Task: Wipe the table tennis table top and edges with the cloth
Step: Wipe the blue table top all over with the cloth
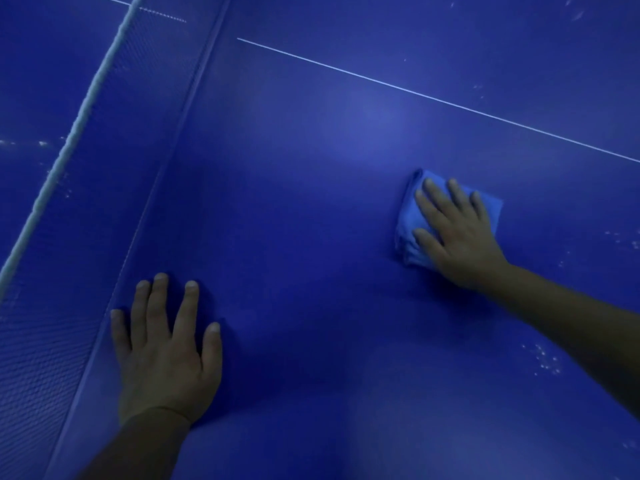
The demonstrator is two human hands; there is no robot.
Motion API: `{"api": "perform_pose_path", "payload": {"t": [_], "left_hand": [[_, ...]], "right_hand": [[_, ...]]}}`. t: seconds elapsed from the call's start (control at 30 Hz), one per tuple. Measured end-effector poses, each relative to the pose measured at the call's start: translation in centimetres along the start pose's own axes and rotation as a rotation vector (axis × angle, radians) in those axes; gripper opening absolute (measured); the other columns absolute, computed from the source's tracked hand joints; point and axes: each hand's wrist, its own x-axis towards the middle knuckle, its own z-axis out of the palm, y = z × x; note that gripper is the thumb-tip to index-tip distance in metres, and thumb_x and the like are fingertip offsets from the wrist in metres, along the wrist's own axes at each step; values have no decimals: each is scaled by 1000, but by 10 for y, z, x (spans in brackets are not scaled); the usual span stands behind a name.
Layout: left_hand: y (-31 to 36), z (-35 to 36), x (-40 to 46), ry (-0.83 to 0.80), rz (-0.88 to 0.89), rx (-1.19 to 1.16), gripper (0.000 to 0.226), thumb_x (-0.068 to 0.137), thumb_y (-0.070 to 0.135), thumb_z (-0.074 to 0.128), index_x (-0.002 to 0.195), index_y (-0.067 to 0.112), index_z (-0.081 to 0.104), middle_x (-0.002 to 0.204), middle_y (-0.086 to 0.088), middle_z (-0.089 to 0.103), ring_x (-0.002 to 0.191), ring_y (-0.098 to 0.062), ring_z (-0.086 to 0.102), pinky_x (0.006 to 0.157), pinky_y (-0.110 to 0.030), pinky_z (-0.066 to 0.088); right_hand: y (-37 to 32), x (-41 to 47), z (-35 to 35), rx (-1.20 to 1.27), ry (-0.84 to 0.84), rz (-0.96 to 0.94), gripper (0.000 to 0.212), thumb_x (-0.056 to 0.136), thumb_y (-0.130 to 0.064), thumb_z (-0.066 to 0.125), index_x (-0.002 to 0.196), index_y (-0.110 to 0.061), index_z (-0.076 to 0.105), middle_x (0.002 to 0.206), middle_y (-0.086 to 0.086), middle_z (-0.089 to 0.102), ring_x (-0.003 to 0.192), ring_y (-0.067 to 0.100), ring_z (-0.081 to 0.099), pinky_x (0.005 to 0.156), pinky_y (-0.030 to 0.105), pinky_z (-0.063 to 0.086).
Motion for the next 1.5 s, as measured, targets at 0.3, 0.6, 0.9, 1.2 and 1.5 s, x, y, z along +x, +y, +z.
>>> {"api": "perform_pose_path", "payload": {"t": [0.3,0.6,0.9,1.2,1.5], "left_hand": [[1,0,-1,5,-2,-32,69,95,50,30,152,12,40,163,-17,22,154,-30,8,123,-41,-12],[1,-1,-2,-26,-16,-47,70,97,51,26,155,14,35,166,-13,15,156,-24,-1,124,-49,-8],[-1,1,-1,-12,-9,-78,69,97,53,24,156,17,32,167,-11,14,155,-24,-1,124,-47,-11],[-2,2,-4,22,4,-61,68,99,53,19,157,21,29,166,-13,16,155,-28,3,124,-52,-4],[6,-4,-14,77,43,14,72,100,52,20,158,9,21,164,-21,21,152,-38,14,119,-65,6]], "right_hand": [[80,105,-28,-21,80,362,86,89,-66,10,159,-19,26,167,5,21,151,39,20,118,58,16],[-26,-93,5,-61,-52,-461,60,104,-59,26,154,-27,33,163,2,29,151,36,24,118,60,18],[-83,56,2,-48,82,-61,68,98,-58,24,157,-24,33,165,1,28,151,40,23,116,67,20],[-2,-56,4,-81,33,-324,64,103,-63,16,158,-32,22,163,2,27,148,40,28,116,62,20],[-45,-134,17,-51,39,-63,64,104,-59,17,156,-25,30,163,5,32,148,43,27,113,69,25]]}}
